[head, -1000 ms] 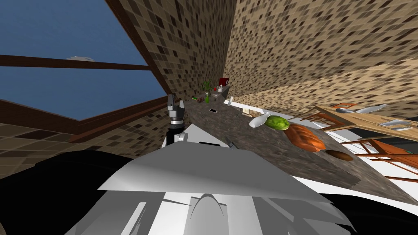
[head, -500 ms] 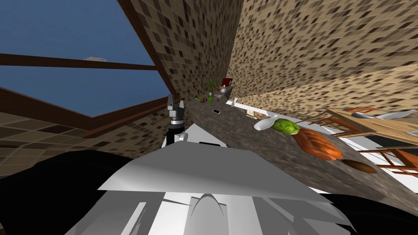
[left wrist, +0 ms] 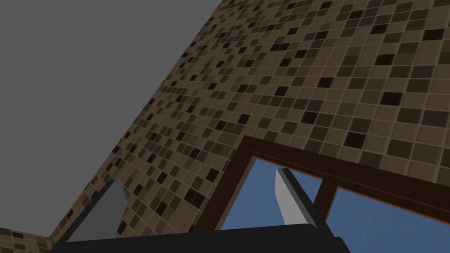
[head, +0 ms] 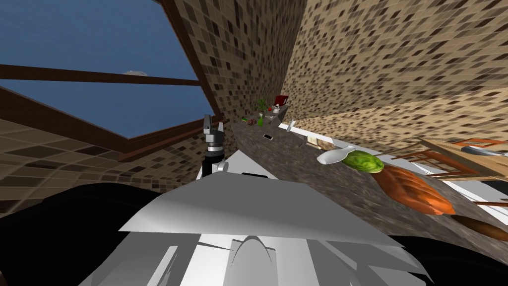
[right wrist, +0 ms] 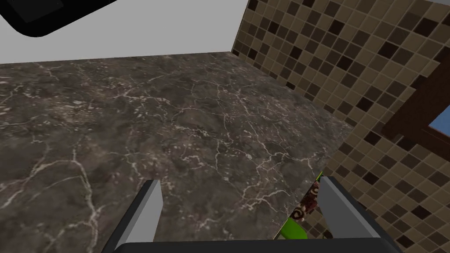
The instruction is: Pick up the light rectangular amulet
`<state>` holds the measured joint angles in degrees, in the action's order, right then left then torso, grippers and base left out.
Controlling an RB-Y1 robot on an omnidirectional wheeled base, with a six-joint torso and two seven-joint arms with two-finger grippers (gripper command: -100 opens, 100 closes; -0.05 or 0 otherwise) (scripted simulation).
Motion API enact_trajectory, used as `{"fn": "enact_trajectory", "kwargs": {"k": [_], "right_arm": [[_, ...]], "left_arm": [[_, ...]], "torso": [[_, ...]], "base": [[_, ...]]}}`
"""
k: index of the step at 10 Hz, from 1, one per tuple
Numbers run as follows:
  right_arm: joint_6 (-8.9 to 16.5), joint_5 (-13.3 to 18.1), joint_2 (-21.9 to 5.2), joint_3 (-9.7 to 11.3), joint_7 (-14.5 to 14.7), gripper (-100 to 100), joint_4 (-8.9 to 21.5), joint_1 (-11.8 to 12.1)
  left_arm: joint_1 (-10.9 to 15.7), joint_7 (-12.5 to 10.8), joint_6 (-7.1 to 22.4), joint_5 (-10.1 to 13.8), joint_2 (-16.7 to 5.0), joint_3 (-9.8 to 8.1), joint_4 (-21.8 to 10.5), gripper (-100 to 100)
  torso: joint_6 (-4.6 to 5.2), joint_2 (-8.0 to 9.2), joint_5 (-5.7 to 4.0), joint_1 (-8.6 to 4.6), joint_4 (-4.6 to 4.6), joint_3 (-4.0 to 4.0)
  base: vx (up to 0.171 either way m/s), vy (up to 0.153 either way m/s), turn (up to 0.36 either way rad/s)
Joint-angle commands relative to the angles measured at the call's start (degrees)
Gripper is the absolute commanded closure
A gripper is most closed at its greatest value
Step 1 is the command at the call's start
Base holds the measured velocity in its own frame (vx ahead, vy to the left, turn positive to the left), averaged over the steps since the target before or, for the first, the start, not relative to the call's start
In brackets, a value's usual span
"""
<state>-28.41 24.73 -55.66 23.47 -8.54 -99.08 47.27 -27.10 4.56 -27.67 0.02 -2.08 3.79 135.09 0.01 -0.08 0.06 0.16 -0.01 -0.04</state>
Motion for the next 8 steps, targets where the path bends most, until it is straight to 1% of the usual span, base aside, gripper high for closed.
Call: {"fn": "enact_trajectory", "kwargs": {"k": [1, 2, 3, 4, 5, 6, 7, 8], "right_arm": [[0.49, 0.19, -1.69, 0.53, -0.54, -100, 0.87, -0.76], [0.09, 1.22, -3.95, 1.56, -0.76, -100, 3.76, -0.29], [0.09, 1.22, -4.97, 1.56, -0.76, -100, 3.92, -0.29], [0.09, 1.22, -5.44, 1.56, -0.76, -100, 3.92, -0.29], [-0.43, 2.21, -7.63, 2.54, -0.96, -100, 6.59, 0.11], [-0.43, 2.21, -9.16, 2.54, -0.96, -100, 6.4, 0.11], [-0.43, 2.21, -9.16, 2.54, -0.96, -100, 6.96, 0.11], [-1.06, 3.16, -11.91, 3.43, -1.16, -100, 9.19, 0.43]], "left_arm": [[0.0, 0.0, 0.0, 0.0, 0.0, 0.0, 0.0, 0], [0.0, 0.0, 0.0, 0.0, 0.0, 0.0, 0.0, 0], [0.01, 0.0, 0.0, 0.0, 0.0, 0.0, 0.0, 0], [0.0, 0.0, 0.0, 0.0, 0.0, 0.0, 0.0, 0], [0.0, 0.0, 0.0, 0.0, 0.0, 0.0, 0.0, 0], [0.01, 0.0, 0.0, 0.0, 0.0, 0.0, 0.0, 0], [0.0, 0.0, 0.0, 0.0, 0.0, 0.0, 0.0, 0], [0.0, 0.0, 0.0, 0.0, 0.0, 0.0, 0.0, 0]], "torso": [[0.0, 0.0, 0.0, 0.0, 0.0, 0.0], [0.01, 0.05, -0.02, -0.1, 0.01, 0.03], [-0.02, 0.06, -0.03, -0.09, 0.01, 0.04], [0.0, 0.05, -0.02, -0.08, 0.01, 0.03], [0.02, 0.08, -0.02, -0.11, 0.02, 0.04], [-0.03, 0.05, 0.0, -0.07, 0.01, 0.03], [0.0, 0.04, -0.03, -0.08, 0.01, 0.02], [0.02, 0.07, -0.04, -0.12, 0.02, 0.04]], "base": [[0.012, 0.02, -0.02], [0.017, 0.035, 0.189], [0.02, 0.036, 0.095], [0.012, 0.02, -0.013], [0.021, 0.04, 0.172], [0.023, 0.035, 0.093], [0.015, 0.019, -0.001], [0.034, 0.042, 0.17]]}}
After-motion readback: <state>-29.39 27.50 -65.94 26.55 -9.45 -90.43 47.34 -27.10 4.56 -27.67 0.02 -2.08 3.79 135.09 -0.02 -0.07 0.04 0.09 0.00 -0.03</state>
